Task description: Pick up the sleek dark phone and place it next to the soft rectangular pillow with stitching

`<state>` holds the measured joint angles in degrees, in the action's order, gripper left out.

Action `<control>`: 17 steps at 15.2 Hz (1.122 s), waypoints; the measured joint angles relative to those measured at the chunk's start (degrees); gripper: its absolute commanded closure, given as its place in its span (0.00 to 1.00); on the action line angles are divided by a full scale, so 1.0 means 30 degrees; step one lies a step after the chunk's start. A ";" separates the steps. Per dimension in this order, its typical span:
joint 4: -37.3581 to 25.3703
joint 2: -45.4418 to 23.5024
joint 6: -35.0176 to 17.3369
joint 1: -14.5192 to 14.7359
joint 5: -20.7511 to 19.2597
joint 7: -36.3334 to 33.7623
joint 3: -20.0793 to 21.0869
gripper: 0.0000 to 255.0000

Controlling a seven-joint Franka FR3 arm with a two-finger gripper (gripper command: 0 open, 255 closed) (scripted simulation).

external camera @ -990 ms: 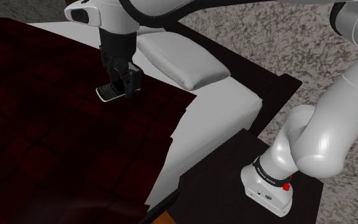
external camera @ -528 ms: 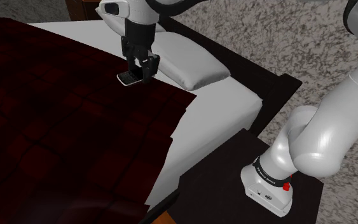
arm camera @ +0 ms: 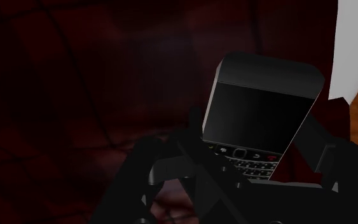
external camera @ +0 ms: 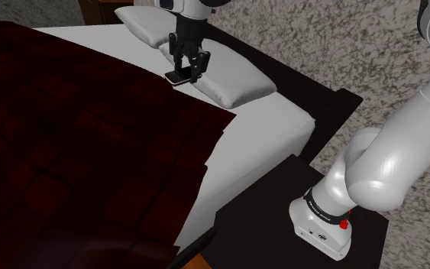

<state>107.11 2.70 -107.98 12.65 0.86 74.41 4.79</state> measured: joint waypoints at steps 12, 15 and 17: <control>0.2147 -0.0333 -0.2469 -0.0303 0.0021 0.0722 -0.0340 1.00; 0.2705 -0.0508 -0.3202 -0.0301 0.0015 0.0726 -0.0336 1.00; 0.3033 -0.0677 -0.3696 -0.0296 0.0005 0.0718 -0.0331 1.00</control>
<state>116.21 0.67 -119.07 11.76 0.87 76.57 3.79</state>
